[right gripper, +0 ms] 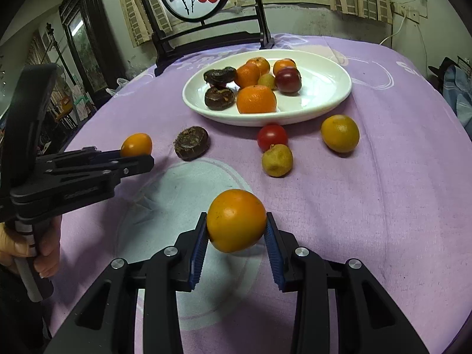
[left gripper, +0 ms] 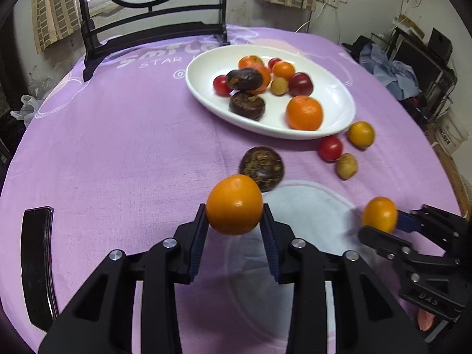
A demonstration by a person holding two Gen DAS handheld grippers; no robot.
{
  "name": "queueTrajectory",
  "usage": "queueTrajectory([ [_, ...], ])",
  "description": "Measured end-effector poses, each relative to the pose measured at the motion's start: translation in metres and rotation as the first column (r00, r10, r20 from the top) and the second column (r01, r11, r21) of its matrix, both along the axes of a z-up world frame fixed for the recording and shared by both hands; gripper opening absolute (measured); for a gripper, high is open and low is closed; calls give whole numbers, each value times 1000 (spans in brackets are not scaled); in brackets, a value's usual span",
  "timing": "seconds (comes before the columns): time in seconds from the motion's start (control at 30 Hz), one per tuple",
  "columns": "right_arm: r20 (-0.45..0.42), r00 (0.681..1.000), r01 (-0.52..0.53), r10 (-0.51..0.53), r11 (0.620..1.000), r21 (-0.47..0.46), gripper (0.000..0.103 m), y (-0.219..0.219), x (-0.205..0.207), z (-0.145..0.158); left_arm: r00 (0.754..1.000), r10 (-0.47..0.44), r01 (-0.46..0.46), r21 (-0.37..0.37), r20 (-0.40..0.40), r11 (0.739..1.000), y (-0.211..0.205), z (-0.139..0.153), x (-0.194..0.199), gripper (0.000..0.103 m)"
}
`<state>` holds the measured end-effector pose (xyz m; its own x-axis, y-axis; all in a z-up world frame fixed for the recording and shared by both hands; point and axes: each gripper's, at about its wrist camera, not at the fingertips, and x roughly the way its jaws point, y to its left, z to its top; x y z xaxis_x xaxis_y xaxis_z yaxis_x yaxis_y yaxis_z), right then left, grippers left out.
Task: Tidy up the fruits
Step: 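Carry both held fruits over the white plate and open both tools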
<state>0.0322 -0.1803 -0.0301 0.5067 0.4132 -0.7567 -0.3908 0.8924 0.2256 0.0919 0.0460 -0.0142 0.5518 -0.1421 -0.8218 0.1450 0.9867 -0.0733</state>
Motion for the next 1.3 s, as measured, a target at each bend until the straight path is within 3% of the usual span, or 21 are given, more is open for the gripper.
queueTrajectory([
  [0.2,66,998,12,-18,996,90,38,-15,0,37,996,-63,65,-28,69,997,-14,36,-4,35],
  [0.4,215,977,9,-9,1000,4,38,-16,37,73,994,-70,74,-48,78,996,-32,54,38,35],
  [0.67,111,991,77,-71,996,-50,38,-21,123,43,999,-41,40,-73,-14,997,-54,26,112,35],
  [0.93,81,994,80,-76,996,-48,39,-15,154,28,999,-1,-3,-79,-44,997,-57,14,152,36],
  [1.0,86,992,95,-91,995,-35,44,-16,158,28,998,18,-21,-56,-58,998,-58,12,161,50],
  [1.07,110,987,120,-118,993,-13,49,-22,157,33,998,48,-49,-17,-50,999,-57,16,162,70],
  [1.17,111,985,131,-133,991,29,51,-33,148,40,998,64,-64,-24,2,998,-50,29,150,82],
  [1.3,130,985,110,-110,994,5,52,-41,120,44,994,77,-78,10,73,997,-40,46,122,85],
])
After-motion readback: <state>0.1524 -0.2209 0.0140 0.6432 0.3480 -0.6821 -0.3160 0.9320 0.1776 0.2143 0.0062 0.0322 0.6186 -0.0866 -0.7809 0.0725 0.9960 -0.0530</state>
